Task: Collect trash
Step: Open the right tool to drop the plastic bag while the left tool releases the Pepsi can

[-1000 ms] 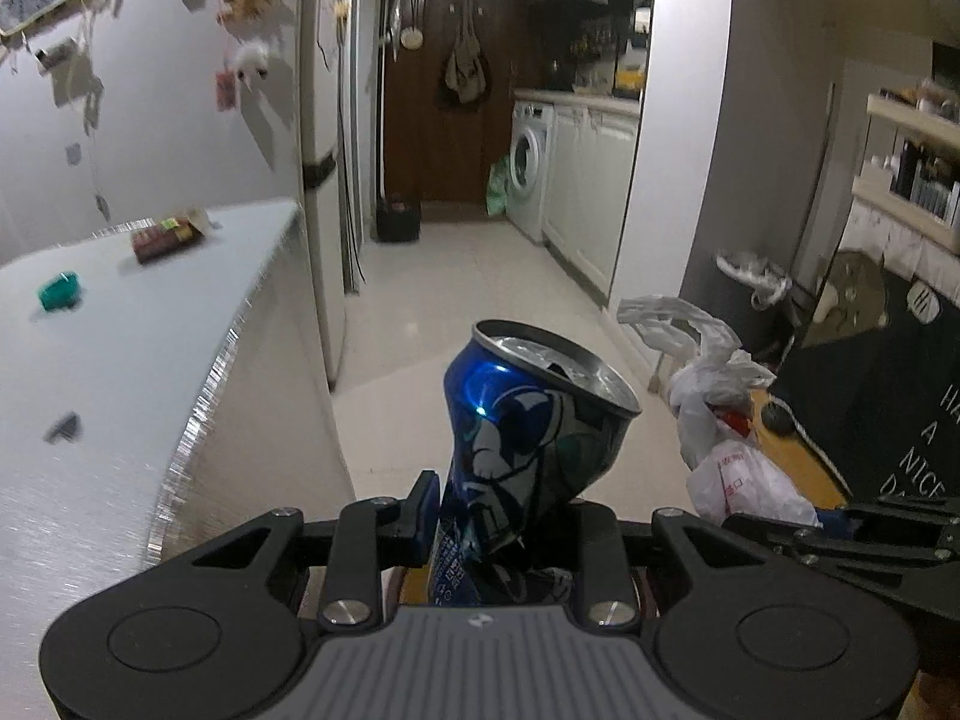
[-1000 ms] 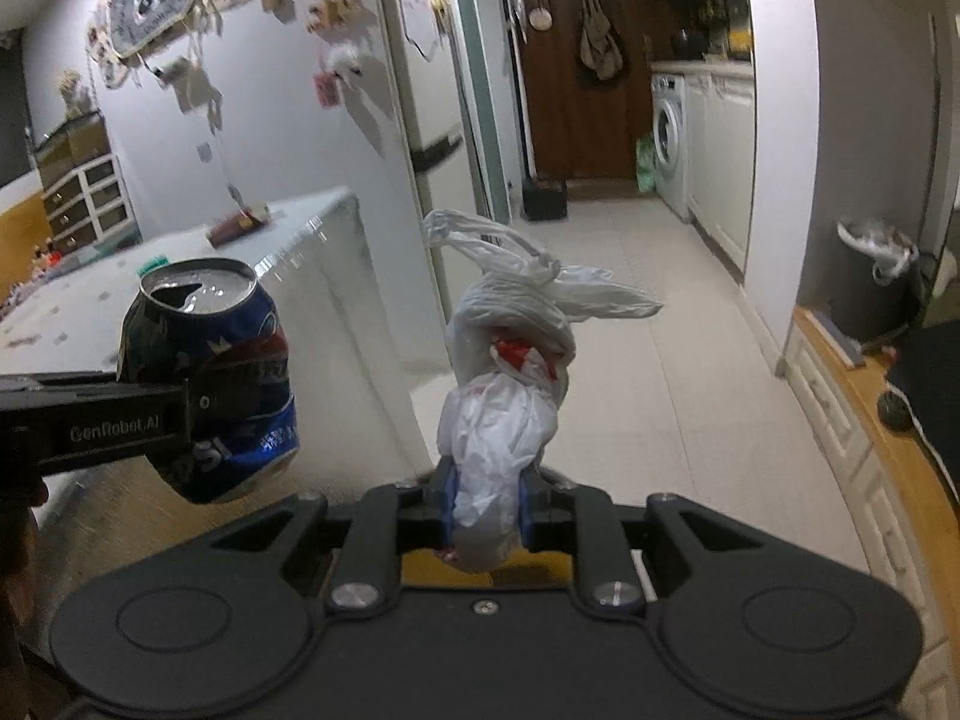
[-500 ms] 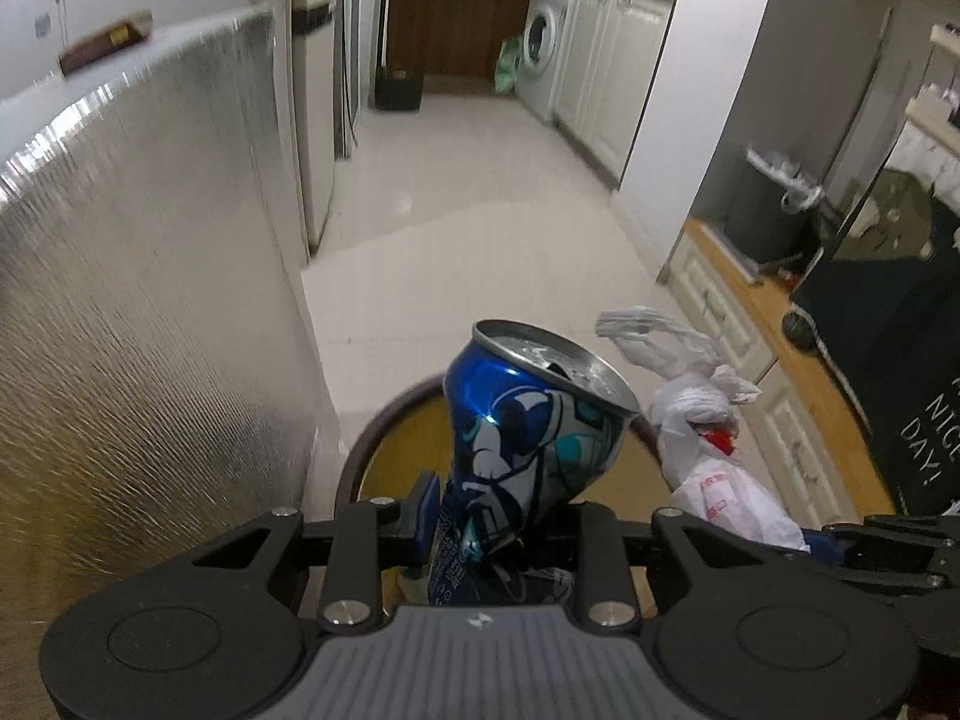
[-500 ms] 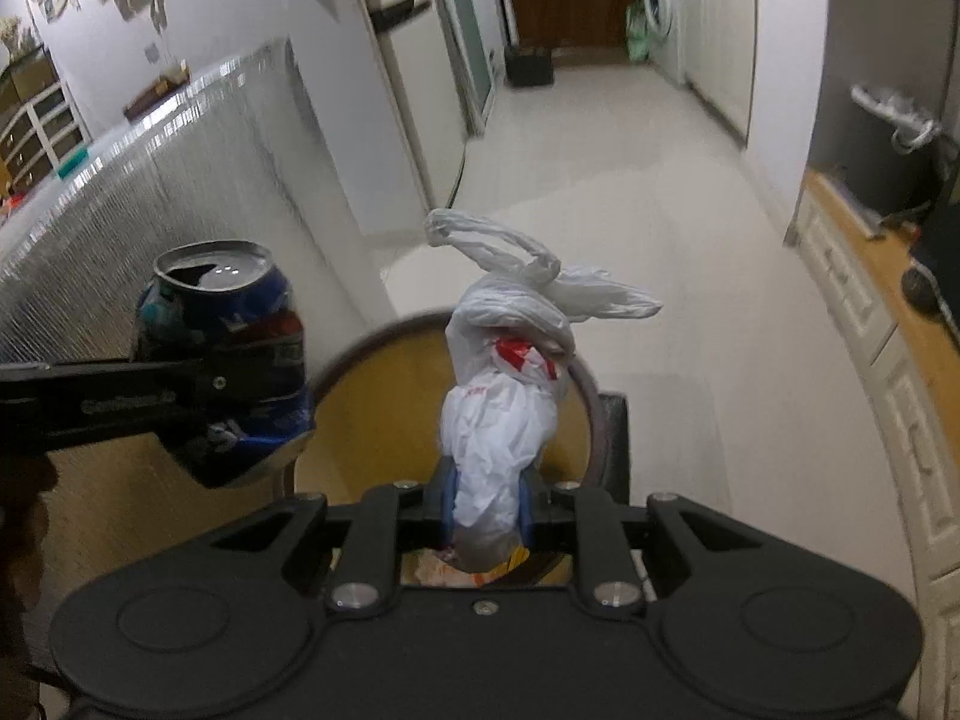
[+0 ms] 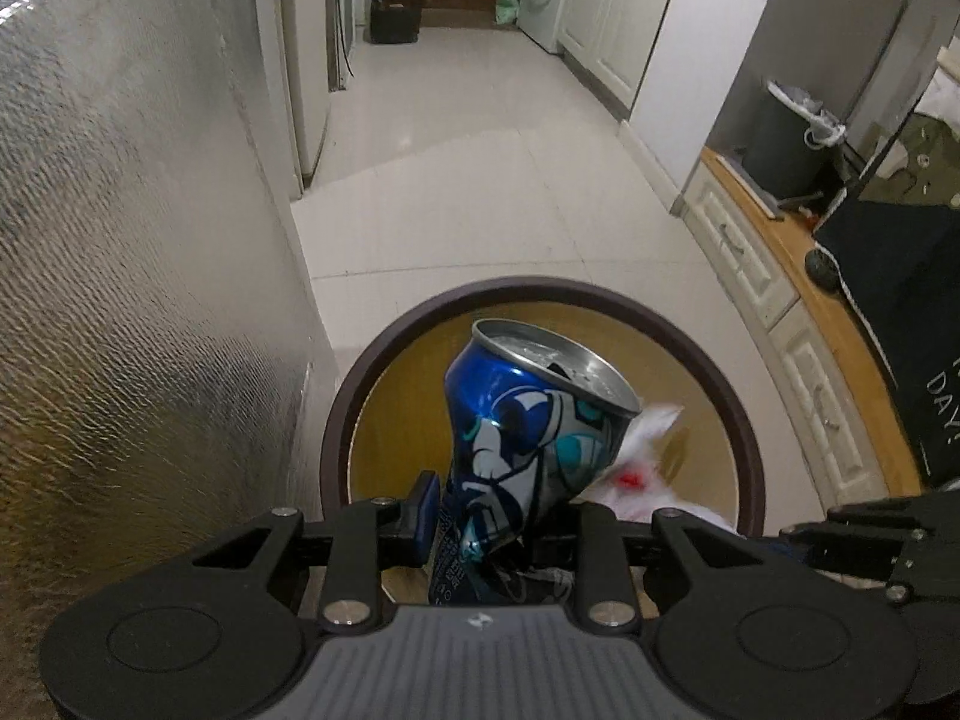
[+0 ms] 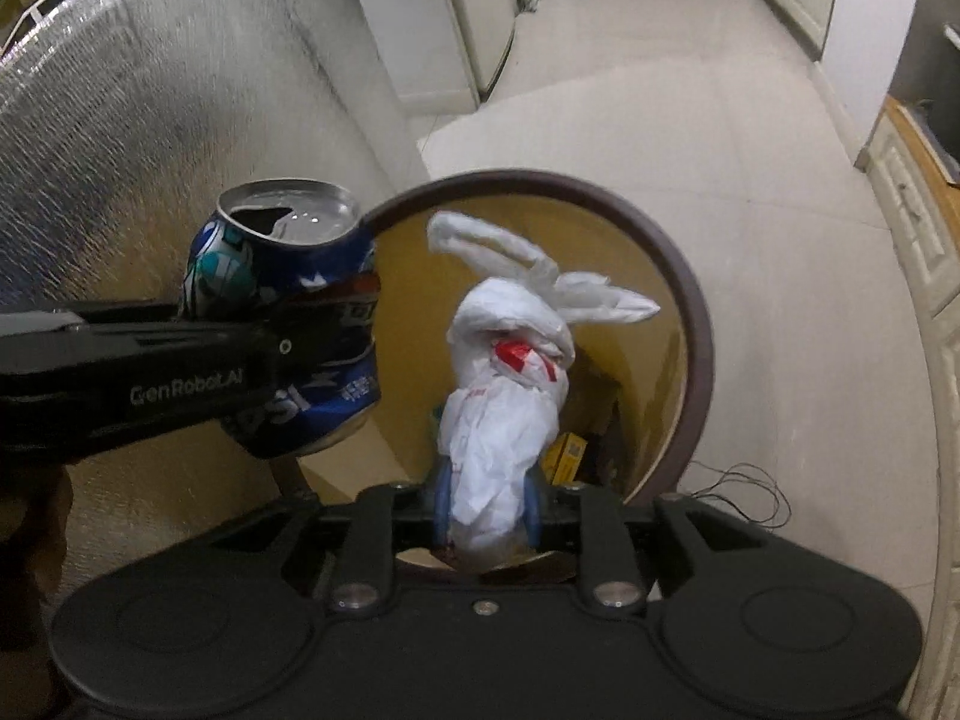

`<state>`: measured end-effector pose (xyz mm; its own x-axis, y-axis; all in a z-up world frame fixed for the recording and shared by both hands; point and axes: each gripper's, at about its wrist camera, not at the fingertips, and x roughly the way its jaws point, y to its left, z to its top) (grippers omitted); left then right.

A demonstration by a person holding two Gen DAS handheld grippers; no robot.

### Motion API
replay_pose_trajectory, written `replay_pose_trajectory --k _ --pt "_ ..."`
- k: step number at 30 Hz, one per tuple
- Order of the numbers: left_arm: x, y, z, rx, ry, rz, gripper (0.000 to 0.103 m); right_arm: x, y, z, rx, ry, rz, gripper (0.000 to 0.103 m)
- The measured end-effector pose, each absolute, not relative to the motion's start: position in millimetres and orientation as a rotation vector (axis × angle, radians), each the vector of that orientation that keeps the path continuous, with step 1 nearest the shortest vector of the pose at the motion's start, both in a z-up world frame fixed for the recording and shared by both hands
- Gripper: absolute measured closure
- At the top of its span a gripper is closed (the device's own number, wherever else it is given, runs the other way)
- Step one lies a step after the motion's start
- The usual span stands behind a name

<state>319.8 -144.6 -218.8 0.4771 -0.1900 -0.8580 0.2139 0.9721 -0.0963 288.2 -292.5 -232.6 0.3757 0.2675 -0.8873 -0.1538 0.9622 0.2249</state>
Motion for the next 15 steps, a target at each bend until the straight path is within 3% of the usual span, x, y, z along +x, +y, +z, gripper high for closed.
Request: replay_pose_trajectory --k 3,7,15 --pt "321.9 -145.0 -222.8 0.036 1.061 -0.255 0.074 290.9 -290.0 -234.0 0.086 1.168 0.293 0.073" --pt "324.1 -147.5 -228.4 0.056 1.087 -0.267 0.074 292.1 -284.9 -230.7 0.038 1.182 0.310 0.059" --pt "330.3 -154.3 -232.2 0.105 1.126 -0.279 0.074 294.5 -292.6 -227.7 -0.017 1.189 0.317 0.044"
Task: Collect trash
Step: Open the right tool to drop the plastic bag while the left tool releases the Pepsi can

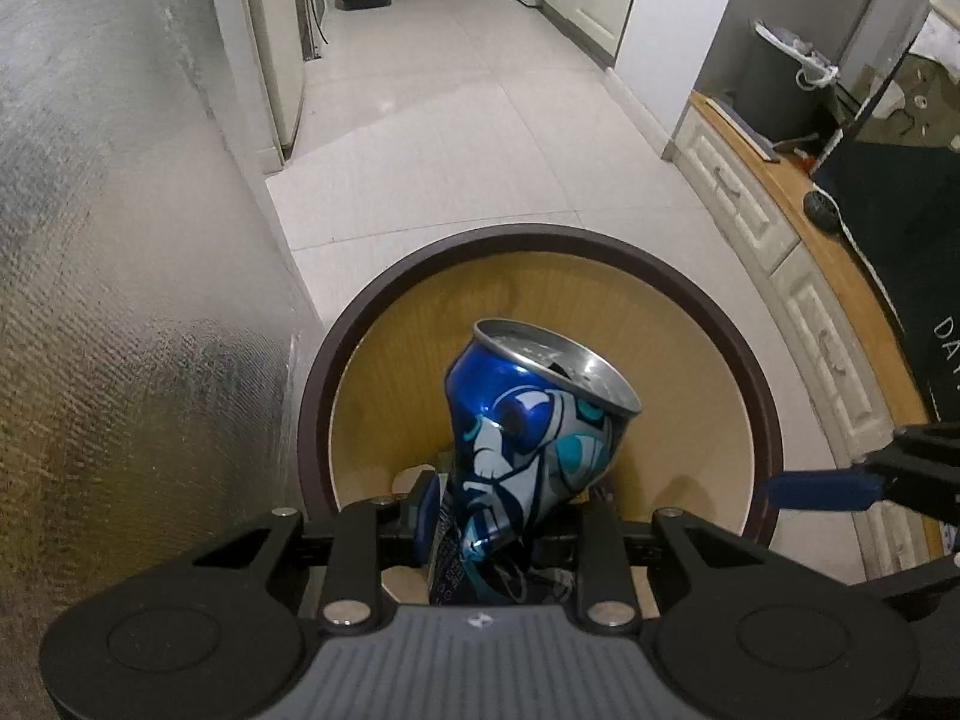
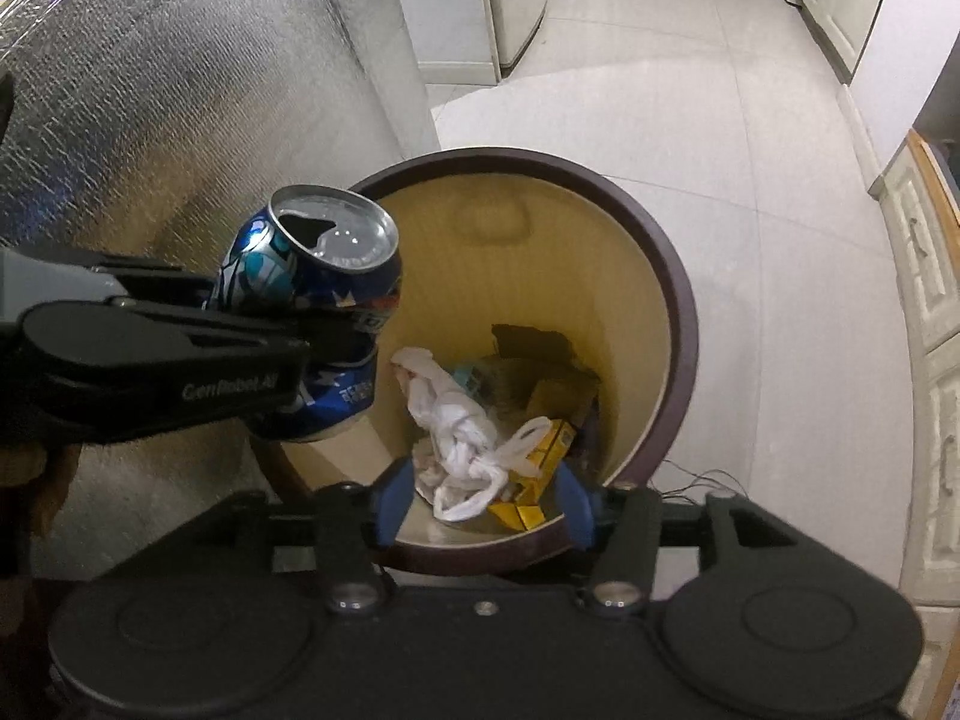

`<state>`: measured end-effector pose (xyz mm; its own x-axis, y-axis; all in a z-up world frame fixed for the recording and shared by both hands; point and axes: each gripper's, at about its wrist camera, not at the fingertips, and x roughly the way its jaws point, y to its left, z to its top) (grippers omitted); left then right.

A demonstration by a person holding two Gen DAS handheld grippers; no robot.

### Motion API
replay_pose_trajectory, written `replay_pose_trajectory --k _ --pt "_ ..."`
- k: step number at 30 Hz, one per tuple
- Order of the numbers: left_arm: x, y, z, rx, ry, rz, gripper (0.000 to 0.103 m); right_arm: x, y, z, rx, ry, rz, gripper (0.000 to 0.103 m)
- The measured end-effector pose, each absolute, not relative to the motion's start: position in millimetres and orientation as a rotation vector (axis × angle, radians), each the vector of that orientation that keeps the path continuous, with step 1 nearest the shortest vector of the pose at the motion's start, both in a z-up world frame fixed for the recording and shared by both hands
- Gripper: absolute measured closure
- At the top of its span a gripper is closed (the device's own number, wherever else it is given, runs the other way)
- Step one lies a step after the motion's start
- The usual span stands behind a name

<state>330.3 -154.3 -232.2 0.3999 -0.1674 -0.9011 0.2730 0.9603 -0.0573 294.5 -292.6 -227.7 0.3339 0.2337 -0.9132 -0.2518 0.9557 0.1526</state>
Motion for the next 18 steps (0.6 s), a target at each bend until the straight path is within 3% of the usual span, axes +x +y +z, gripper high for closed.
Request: replay_pose_trajectory --k 3,4,6,12,18 --pt "332.3 -159.9 -228.9 0.133 1.126 -0.283 0.069 294.7 -297.3 -225.3 -0.035 1.184 0.314 0.041" --pt "334.0 -161.8 -227.8 0.138 1.125 -0.284 0.065 293.4 -298.2 -224.3 -0.039 1.184 0.313 0.038" --pt "333.4 -162.5 -224.4 0.149 1.120 -0.283 0.048 291.0 -299.6 -223.2 -0.046 1.181 0.313 0.032" --pt "326.4 -166.0 -217.9 0.209 1.120 -0.278 0.029 286.0 -299.9 -217.4 -0.071 1.172 0.316 0.025" --pt "319.1 -163.0 -211.8 0.224 1.111 -0.276 0.021 281.1 -301.3 -208.9 -0.078 1.156 0.316 0.016"
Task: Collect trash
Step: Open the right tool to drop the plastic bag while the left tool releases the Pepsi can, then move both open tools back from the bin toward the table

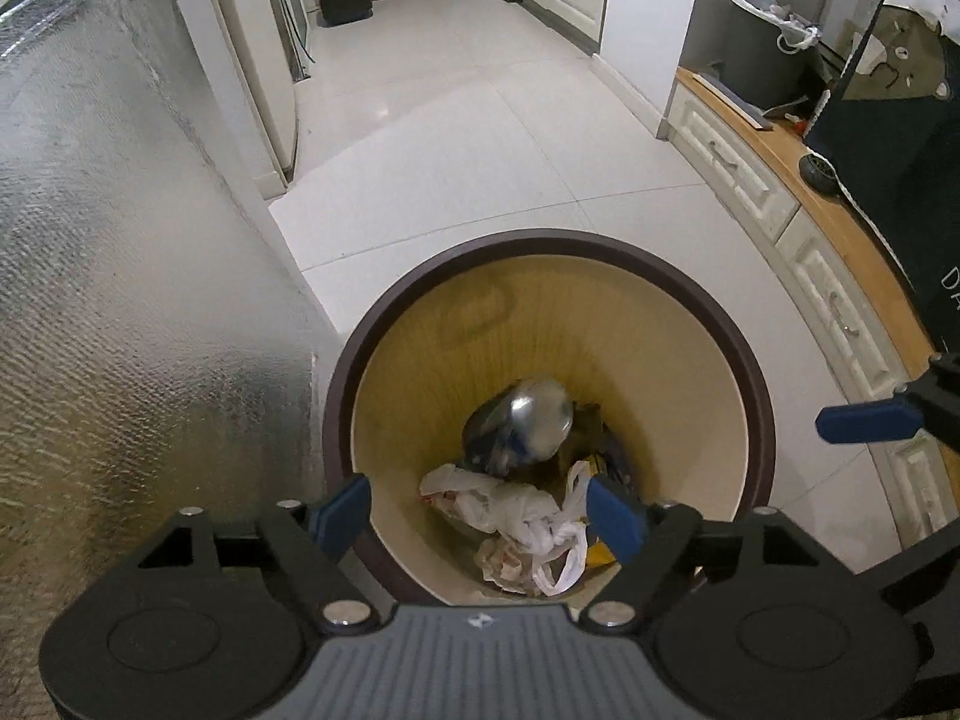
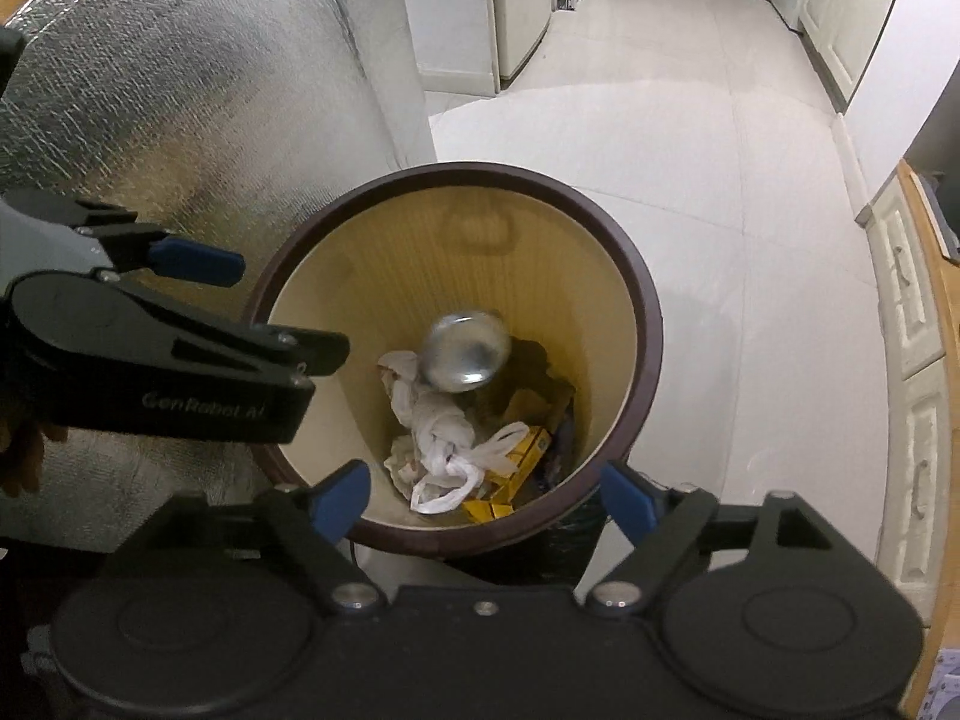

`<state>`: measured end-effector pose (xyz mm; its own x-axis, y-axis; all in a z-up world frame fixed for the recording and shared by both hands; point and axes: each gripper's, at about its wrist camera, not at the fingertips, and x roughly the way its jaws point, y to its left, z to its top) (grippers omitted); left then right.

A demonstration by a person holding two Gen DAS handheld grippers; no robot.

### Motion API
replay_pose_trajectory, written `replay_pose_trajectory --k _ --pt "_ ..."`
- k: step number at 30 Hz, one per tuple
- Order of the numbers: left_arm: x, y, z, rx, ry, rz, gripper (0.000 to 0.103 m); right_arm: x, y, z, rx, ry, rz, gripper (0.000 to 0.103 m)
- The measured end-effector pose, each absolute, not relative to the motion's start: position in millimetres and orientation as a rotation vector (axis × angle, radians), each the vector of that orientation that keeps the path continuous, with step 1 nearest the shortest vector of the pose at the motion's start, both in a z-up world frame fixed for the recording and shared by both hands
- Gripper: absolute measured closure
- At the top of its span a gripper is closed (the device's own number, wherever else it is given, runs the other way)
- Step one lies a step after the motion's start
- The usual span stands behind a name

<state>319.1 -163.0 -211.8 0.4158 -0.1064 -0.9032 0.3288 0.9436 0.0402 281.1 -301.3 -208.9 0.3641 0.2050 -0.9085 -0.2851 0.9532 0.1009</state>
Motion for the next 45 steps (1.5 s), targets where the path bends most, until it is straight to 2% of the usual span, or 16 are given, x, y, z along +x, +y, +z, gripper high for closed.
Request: replay_pose_trajectory --k 4,11,36,45 --pt "313.0 -157.1 -208.1 0.229 1.106 -0.262 0.017 276.6 -301.1 -203.0 -0.087 1.142 0.314 0.007" --pt "303.8 -148.5 -201.5 0.232 1.103 -0.240 0.000 269.9 -300.2 -195.3 -0.087 1.116 0.302 0.000" --pt "245.5 -119.5 -164.7 0.223 1.033 -0.227 0.000 224.5 -317.0 -161.3 -0.067 1.025 0.220 0.000" --pt "213.9 -115.0 -132.3 0.207 0.949 -0.269 0.000 196.2 -322.5 -142.7 -0.055 0.972 0.186 0.000"
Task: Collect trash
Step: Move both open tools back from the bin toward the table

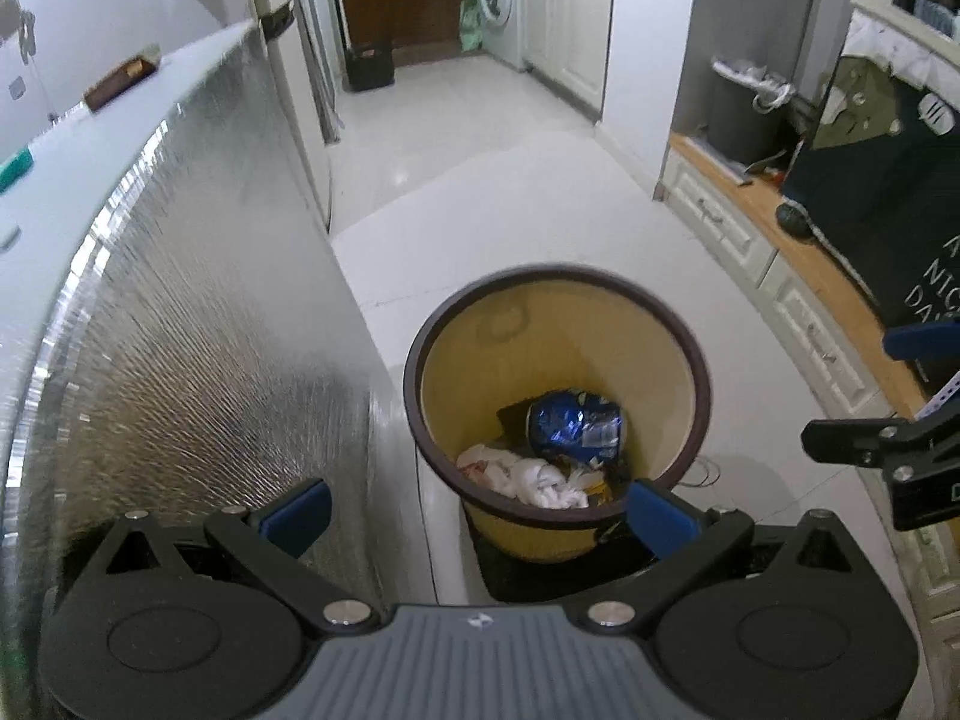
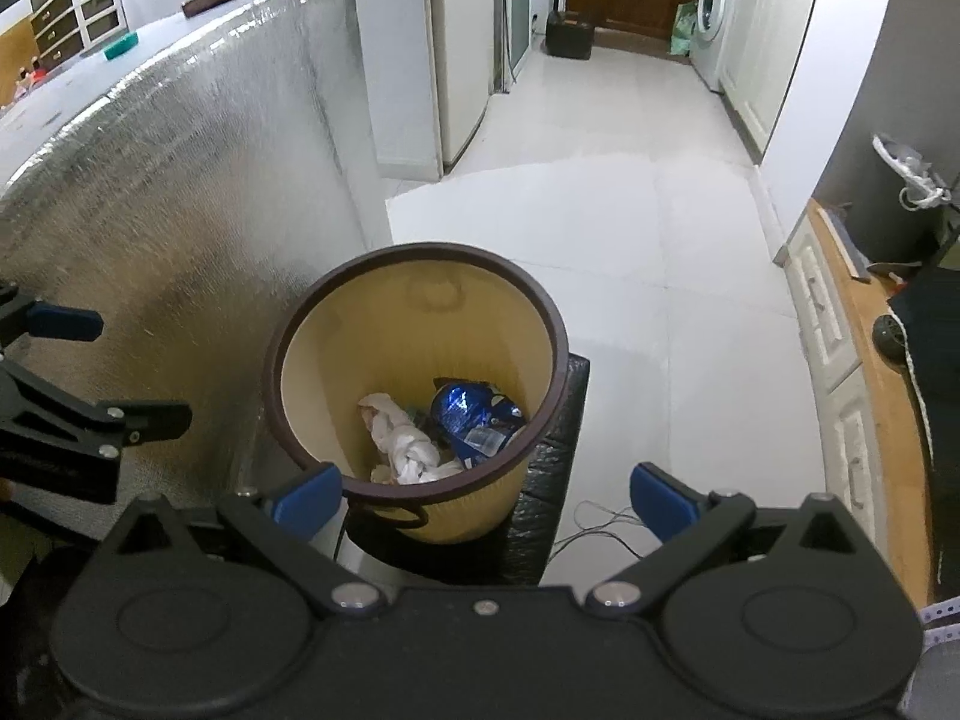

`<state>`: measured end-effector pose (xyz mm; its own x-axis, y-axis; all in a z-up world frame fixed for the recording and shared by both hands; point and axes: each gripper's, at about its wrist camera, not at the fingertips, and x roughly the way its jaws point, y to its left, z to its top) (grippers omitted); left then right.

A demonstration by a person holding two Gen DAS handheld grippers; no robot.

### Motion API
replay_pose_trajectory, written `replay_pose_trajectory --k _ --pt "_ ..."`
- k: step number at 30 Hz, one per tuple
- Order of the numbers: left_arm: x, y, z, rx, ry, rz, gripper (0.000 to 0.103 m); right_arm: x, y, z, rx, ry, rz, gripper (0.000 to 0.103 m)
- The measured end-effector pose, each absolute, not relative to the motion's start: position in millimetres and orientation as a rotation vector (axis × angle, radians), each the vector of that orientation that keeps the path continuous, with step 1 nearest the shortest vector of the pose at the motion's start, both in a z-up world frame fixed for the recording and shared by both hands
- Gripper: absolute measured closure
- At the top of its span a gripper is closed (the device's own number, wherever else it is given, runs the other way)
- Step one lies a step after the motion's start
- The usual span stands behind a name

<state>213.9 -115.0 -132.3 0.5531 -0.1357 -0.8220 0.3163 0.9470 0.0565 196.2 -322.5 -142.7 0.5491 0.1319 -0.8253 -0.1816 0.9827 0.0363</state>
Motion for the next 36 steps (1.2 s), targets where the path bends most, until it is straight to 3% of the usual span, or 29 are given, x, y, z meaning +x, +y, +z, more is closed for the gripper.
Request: replay_pose_trajectory --k 20,36 --pt "149.9 -81.9 -34.2 0.121 0.654 -0.282 0.000 133.6 -338.8 -52.8 0.032 0.690 0.136 0.000" --pt "163.8 16.9 68.1 0.088 0.393 -0.054 0.000 176.2 -280.2 27.4 0.073 0.461 0.232 0.000"
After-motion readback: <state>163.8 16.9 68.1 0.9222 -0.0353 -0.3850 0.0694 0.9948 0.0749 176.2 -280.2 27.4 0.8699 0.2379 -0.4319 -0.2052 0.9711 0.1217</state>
